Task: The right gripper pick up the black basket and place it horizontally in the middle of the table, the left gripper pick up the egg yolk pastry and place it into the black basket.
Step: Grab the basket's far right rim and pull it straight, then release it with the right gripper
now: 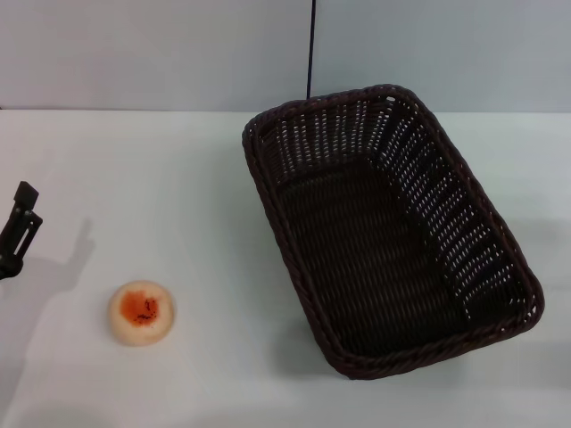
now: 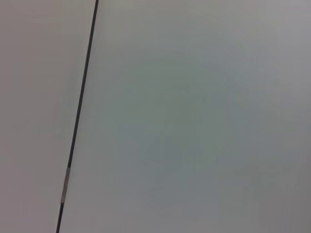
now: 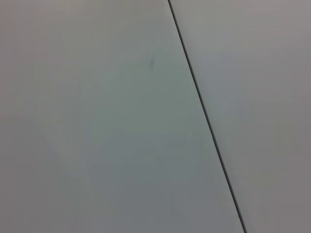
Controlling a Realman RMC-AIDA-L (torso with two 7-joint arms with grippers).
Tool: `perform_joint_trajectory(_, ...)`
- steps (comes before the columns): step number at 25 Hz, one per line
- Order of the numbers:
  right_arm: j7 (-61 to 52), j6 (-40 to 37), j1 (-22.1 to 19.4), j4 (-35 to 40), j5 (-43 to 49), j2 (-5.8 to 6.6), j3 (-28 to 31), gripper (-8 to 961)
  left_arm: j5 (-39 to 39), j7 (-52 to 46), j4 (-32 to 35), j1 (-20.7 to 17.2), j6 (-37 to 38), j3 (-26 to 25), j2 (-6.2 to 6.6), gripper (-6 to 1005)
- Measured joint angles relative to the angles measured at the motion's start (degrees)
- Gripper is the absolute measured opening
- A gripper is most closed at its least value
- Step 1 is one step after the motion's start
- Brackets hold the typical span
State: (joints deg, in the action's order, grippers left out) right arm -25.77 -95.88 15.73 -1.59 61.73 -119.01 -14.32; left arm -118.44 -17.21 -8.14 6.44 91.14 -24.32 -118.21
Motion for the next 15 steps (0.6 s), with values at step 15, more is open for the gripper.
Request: perform_joint_trajectory(15, -10.2, 2.0, -3.0, 8.9, 3.4, 0.58, -4.6, 666, -0.6, -2.0, 1.6, 0.4, 0.0, -0.1, 0.09, 813)
